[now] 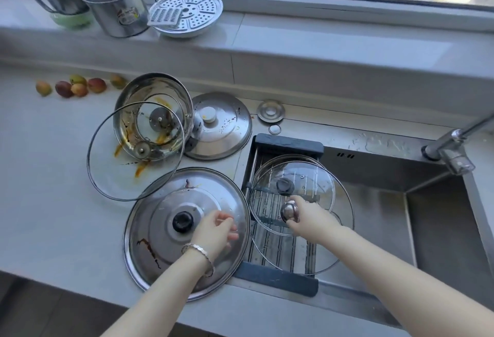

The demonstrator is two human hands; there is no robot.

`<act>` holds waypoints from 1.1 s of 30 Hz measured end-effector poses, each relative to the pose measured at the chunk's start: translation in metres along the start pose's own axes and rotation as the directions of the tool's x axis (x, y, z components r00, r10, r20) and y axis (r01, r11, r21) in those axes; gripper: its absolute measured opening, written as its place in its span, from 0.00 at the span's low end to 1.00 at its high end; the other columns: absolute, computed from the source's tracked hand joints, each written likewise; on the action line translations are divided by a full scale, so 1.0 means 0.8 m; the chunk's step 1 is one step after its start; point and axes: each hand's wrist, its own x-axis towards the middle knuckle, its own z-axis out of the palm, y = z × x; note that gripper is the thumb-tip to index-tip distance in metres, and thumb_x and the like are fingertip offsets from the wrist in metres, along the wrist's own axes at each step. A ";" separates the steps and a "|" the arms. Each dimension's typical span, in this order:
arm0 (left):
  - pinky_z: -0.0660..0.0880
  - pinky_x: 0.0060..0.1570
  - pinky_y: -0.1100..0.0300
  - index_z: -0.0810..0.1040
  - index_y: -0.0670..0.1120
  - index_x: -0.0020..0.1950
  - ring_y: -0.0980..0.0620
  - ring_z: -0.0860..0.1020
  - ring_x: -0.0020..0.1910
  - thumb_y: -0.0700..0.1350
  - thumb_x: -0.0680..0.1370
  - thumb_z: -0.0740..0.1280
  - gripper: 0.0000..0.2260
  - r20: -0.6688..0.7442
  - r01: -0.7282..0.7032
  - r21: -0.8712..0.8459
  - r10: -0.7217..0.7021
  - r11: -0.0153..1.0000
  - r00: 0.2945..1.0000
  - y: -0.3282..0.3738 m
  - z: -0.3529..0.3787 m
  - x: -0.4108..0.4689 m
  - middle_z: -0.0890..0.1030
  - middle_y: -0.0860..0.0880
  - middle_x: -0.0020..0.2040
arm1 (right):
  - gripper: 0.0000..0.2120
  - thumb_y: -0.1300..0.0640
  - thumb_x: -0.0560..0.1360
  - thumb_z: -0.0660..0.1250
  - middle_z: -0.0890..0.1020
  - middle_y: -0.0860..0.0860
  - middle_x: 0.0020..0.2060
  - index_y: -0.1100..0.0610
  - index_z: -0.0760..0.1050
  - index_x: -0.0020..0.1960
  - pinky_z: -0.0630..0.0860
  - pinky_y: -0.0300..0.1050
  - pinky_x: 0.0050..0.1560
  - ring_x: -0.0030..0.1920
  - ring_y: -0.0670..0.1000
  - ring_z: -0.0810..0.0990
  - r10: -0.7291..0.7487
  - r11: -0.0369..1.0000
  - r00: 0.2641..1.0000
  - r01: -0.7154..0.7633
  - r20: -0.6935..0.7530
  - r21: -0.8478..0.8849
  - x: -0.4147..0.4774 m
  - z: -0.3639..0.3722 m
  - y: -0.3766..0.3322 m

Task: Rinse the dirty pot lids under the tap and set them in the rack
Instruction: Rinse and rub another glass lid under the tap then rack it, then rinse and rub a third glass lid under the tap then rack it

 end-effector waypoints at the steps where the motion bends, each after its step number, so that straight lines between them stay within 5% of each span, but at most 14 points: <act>1: 0.76 0.27 0.63 0.71 0.41 0.49 0.50 0.78 0.34 0.37 0.78 0.59 0.03 0.016 0.068 -0.151 -0.066 0.986 0.998 0.004 -0.001 0.008 0.77 0.43 0.41 | 0.22 0.52 0.76 0.59 0.81 0.53 0.48 0.53 0.61 0.69 0.73 0.44 0.38 0.44 0.54 0.77 -0.003 1.000 1.000 0.003 -0.004 -0.022 -0.002 -0.008 0.000; 4: 0.77 0.53 0.56 0.62 0.35 0.67 0.40 0.76 0.57 0.38 0.80 0.56 0.16 0.095 0.205 -0.694 -0.195 0.690 0.976 0.032 -0.020 0.044 0.74 0.37 0.58 | 0.18 0.51 0.77 0.58 0.82 0.50 0.46 0.51 0.65 0.66 0.74 0.43 0.38 0.42 0.52 0.79 -0.023 1.000 0.995 0.022 -0.094 -0.015 -0.003 -0.032 -0.010; 6: 0.58 0.70 0.55 0.55 0.34 0.72 0.41 0.64 0.70 0.42 0.82 0.53 0.21 0.157 0.234 -0.912 -0.239 0.338 0.958 0.055 -0.043 0.068 0.64 0.38 0.70 | 0.15 0.50 0.77 0.59 0.80 0.46 0.43 0.51 0.70 0.63 0.71 0.40 0.37 0.39 0.48 0.78 -0.028 0.998 0.990 0.036 -0.135 0.052 -0.001 -0.048 -0.020; 8: 0.33 0.62 0.73 0.58 0.36 0.72 0.42 0.60 0.72 0.45 0.82 0.53 0.21 0.187 0.230 -0.969 -0.343 0.091 0.921 0.075 -0.061 0.098 0.62 0.38 0.72 | 0.13 0.51 0.77 0.59 0.77 0.43 0.40 0.51 0.73 0.60 0.70 0.39 0.35 0.35 0.44 0.75 -0.035 0.992 0.986 0.053 -0.161 0.113 0.002 -0.060 -0.030; 9: 0.33 0.42 0.82 0.61 0.37 0.71 0.40 0.60 0.72 0.46 0.81 0.54 0.21 0.091 0.158 -0.979 -0.412 0.131 0.906 0.081 -0.063 0.096 0.64 0.39 0.71 | 0.12 0.51 0.77 0.59 0.76 0.42 0.38 0.51 0.73 0.59 0.69 0.37 0.33 0.33 0.42 0.74 -0.038 0.989 0.985 0.061 -0.168 0.133 0.002 -0.063 -0.033; 10: 0.38 0.31 0.81 0.63 0.38 0.70 0.40 0.59 0.72 0.46 0.81 0.55 0.20 -0.069 0.133 -0.907 -0.454 0.399 0.888 0.088 -0.063 0.107 0.66 0.41 0.70 | 0.11 0.51 0.77 0.59 0.75 0.42 0.36 0.51 0.74 0.58 0.68 0.36 0.31 0.31 0.41 0.73 -0.040 0.987 0.985 0.066 -0.170 0.150 0.003 -0.065 -0.037; 11: 0.37 0.33 0.81 0.64 0.39 0.70 0.40 0.58 0.72 0.46 0.81 0.55 0.19 -0.167 0.067 -0.888 -0.455 0.454 0.874 0.087 -0.067 0.119 0.66 0.41 0.71 | 0.11 0.51 0.77 0.60 0.75 0.42 0.34 0.51 0.74 0.57 0.67 0.35 0.30 0.30 0.40 0.72 -0.039 0.984 0.985 0.067 -0.169 0.164 0.003 -0.066 -0.040; 13: 0.40 0.66 0.71 0.64 0.39 0.70 0.46 0.61 0.72 0.45 0.81 0.54 0.19 -0.035 -0.004 -0.996 -0.353 0.089 0.935 0.083 -0.083 0.142 0.65 0.43 0.72 | 0.10 0.51 0.77 0.60 0.74 0.41 0.33 0.51 0.75 0.56 0.68 0.35 0.31 0.31 0.40 0.72 -0.025 0.982 0.988 0.054 -0.154 0.184 0.002 -0.064 -0.044; 15: 0.63 0.65 0.60 0.68 0.39 0.65 0.51 0.67 0.69 0.44 0.82 0.52 0.15 -0.106 -0.083 -0.993 -0.313 0.086 0.944 0.087 -0.095 0.157 0.69 0.46 0.70 | 0.10 0.51 0.77 0.59 0.74 0.40 0.34 0.50 0.75 0.55 0.70 0.35 0.32 0.33 0.41 0.74 0.002 0.981 0.992 0.023 -0.126 0.194 -0.002 -0.060 -0.044; 19: 0.67 0.62 0.62 0.69 0.38 0.39 0.51 0.69 0.67 0.39 0.82 0.49 0.15 -0.147 -0.161 -0.986 -0.285 -0.028 0.947 0.084 -0.101 0.167 0.75 0.43 0.62 | 0.09 0.52 0.76 0.59 0.80 0.43 0.39 0.49 0.75 0.53 0.77 0.42 0.41 0.38 0.45 0.81 0.057 0.971 0.997 -0.044 -0.051 0.234 -0.006 -0.048 -0.036; 25: 0.68 0.63 0.60 0.71 0.35 0.42 0.48 0.71 0.66 0.33 0.81 0.50 0.13 -0.168 -0.164 -0.986 -0.247 0.036 0.954 0.085 -0.134 0.147 0.75 0.40 0.62 | 0.10 0.52 0.76 0.58 0.79 0.44 0.41 0.51 0.76 0.54 0.77 0.43 0.40 0.37 0.46 0.79 0.029 0.976 1.000 -0.027 -0.005 0.216 0.002 -0.036 -0.039; 28: 0.67 0.65 0.58 0.70 0.36 0.39 0.50 0.81 0.52 0.31 0.80 0.52 0.12 -0.193 -0.163 -0.975 -0.220 0.149 0.956 0.084 -0.136 0.110 0.82 0.39 0.47 | 0.10 0.52 0.77 0.58 0.76 0.42 0.37 0.50 0.76 0.54 0.73 0.39 0.34 0.31 0.43 0.75 -0.018 0.976 0.999 0.025 -0.033 0.217 0.010 -0.037 -0.048; 30: 0.76 0.54 0.58 0.70 0.33 0.42 0.52 0.82 0.30 0.29 0.78 0.54 0.08 -0.225 -0.179 -0.955 -0.187 0.235 0.956 0.083 -0.130 0.082 0.82 0.40 0.37 | 0.09 0.52 0.77 0.59 0.76 0.41 0.36 0.50 0.76 0.53 0.68 0.34 0.30 0.28 0.40 0.73 -0.043 0.963 0.996 0.063 -0.082 0.263 0.015 -0.040 -0.055; 33: 0.80 0.30 0.60 0.70 0.34 0.50 0.52 0.81 0.26 0.26 0.76 0.56 0.07 -0.260 -0.207 -0.900 -0.090 0.383 0.961 0.086 -0.119 0.041 0.81 0.40 0.36 | 0.11 0.49 0.78 0.59 0.79 0.43 0.39 0.53 0.76 0.51 0.72 0.34 0.35 0.34 0.38 0.75 -0.007 0.852 0.989 0.084 -0.149 0.516 0.018 -0.055 -0.071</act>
